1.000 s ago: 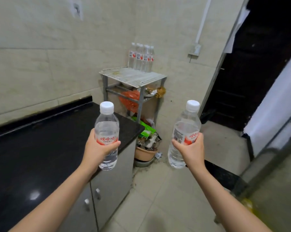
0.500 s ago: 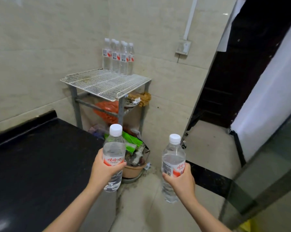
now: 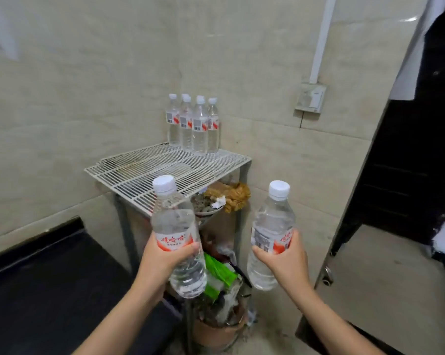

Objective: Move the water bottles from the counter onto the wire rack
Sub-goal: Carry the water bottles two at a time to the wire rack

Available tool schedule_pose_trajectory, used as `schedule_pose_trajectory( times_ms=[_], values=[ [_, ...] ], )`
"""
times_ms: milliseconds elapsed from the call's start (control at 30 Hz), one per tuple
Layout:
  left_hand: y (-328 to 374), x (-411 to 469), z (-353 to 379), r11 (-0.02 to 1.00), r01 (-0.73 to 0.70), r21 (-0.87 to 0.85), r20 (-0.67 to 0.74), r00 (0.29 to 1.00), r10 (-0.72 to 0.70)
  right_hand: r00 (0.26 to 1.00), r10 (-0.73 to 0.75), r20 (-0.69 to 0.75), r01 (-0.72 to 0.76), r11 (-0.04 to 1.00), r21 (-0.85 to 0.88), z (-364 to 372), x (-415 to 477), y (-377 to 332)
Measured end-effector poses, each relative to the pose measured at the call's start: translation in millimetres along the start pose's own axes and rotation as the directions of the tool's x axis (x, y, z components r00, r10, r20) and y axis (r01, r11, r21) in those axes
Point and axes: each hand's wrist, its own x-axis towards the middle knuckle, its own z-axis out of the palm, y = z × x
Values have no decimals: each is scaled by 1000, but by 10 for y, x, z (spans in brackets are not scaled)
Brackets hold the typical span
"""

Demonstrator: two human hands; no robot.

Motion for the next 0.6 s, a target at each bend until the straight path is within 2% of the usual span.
schedule_pose_trajectory(
  times_ms=[167,300,600],
  values=[
    [207,574,460,995,-84,-60,-35,996,82,990,-99,104,90,992,90,-23,926,-170],
    [336,977,645,985,-145,-97,-83,987,137,982,-163,92,150,980,128,128,1434,-272],
    [542,1849,499,932,-348,-98,-305,902,305,952,-285,109,243,925,291,651,2331,-498]
  ],
)
